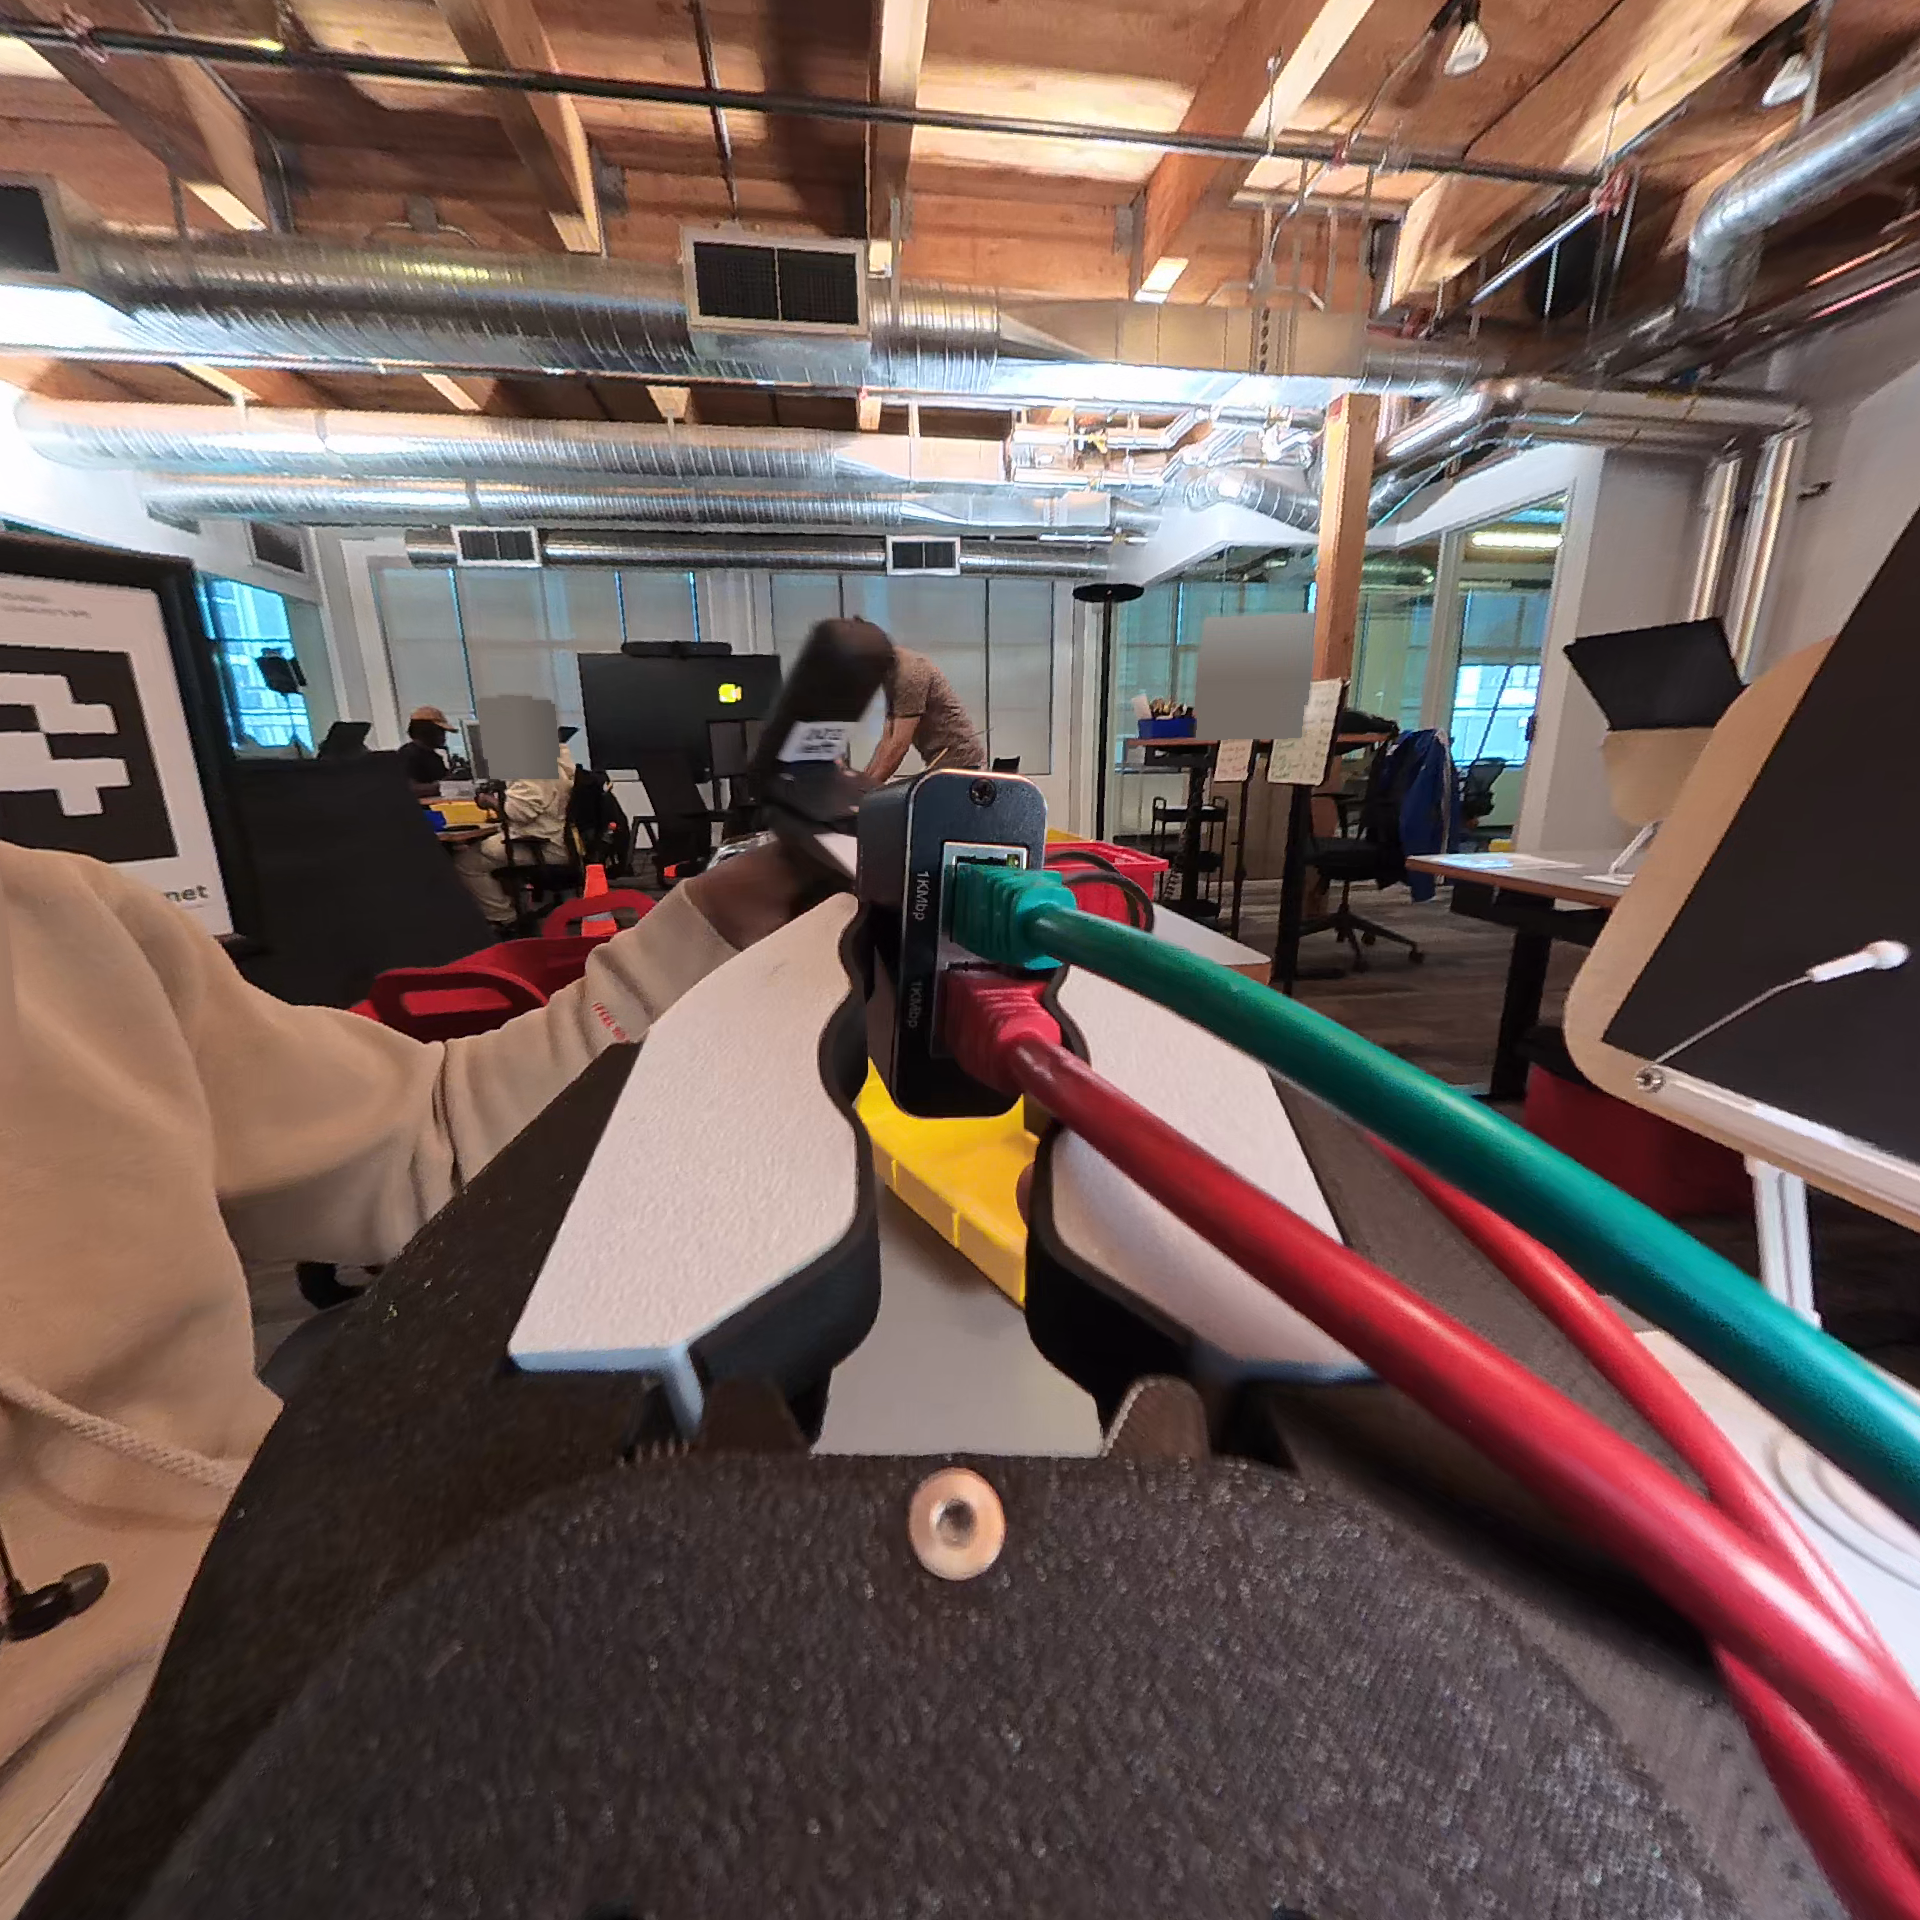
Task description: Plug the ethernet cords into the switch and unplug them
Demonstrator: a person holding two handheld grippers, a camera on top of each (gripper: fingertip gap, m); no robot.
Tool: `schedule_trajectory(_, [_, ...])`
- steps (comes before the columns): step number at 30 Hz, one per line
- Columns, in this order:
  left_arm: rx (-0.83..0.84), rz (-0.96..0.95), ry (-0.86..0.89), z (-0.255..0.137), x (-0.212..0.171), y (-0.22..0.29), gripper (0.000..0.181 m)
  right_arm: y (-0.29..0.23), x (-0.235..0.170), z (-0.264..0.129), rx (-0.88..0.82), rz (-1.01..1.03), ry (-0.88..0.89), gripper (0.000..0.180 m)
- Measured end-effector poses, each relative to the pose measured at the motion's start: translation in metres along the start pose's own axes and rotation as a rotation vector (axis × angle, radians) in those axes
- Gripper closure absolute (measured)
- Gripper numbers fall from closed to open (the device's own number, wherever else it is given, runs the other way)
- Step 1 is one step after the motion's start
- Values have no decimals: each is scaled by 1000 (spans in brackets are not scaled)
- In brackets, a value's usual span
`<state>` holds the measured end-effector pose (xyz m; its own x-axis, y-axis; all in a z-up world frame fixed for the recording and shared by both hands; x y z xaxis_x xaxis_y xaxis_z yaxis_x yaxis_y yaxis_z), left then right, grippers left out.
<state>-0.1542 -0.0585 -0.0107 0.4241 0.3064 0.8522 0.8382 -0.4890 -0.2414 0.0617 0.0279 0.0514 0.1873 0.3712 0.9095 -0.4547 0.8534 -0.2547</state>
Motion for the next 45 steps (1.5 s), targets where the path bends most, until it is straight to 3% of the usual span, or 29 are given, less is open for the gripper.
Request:
schedule_trajectory(4, [-297,12,363,6,57,56,169,0,8,-5,-11,-10,25,152])
schedule_trajectory(7, [-544,-86,586,27,73,90,169,1,17,-10,-27,-22,51,152])
schedule_trajectory(10, [-782,-258,598,73,55,120,169,3,26,-17,-46,-31,80,151])
schedule_trajectory(13, [-951,-360,400,115,9,140,168,5,32,-23,-61,-33,104,150])
schedule_trajectory(17, [-952,-447,262,127,-20,131,168,8,38,-27,-71,-46,114,151])
schedule_trajectory(28, [-606,-200,45,140,-33,116,169,20,27,-24,-88,-5,92,151])
schedule_trajectory(33, [-423,10,-169,136,-30,126,170,22,27,-25,-91,5,87,152])
schedule_trajectory(38, [-518,83,-196,121,-3,166,181,22,30,-26,-89,8,91,151])
schedule_trajectory(42, [-588,159,-300,152,-37,188,181,23,29,-27,-90,17,91,151])
schedule_trajectory(45, [-645,295,-283,150,-46,194,175,23,30,-28,-96,4,81,151])
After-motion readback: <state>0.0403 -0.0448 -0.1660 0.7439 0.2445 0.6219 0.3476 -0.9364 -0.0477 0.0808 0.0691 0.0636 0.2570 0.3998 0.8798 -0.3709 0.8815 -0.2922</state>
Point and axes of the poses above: each gripper's, where its closed fingertips meet, z out along the fingers, x out of its top, y = z × x across the jaws, the point moved 1 cm from there along -z, back along the fingers, and after that the axes turned 15 degrees about z, right-handed, at the moved point
